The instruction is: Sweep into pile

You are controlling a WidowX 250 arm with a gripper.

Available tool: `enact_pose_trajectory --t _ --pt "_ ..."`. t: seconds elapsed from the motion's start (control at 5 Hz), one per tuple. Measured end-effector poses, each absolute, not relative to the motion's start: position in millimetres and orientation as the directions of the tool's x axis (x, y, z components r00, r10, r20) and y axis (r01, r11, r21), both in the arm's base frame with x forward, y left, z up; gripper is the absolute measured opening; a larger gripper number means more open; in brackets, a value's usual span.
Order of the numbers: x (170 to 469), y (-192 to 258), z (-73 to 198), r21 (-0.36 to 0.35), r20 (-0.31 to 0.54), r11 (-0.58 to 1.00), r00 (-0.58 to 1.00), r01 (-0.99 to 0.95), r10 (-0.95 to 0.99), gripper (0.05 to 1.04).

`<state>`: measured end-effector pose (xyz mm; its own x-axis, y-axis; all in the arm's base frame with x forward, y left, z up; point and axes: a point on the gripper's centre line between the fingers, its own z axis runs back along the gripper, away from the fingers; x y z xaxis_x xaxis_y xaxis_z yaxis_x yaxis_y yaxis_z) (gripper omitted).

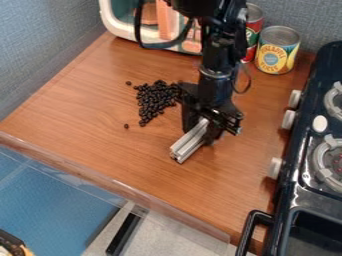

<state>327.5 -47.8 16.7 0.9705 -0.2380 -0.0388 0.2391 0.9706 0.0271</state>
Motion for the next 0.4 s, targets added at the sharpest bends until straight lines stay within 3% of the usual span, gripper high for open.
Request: enact_pose_trajectory --t 0.2,0.4 --pt "323 -50 14 0.014 -0.050 0.972 0.971 0.236 -0.235 0.979" --pt "315 -50 31 -0.021 -0.028 0.966 0.966 0.257 -0.258 1.014"
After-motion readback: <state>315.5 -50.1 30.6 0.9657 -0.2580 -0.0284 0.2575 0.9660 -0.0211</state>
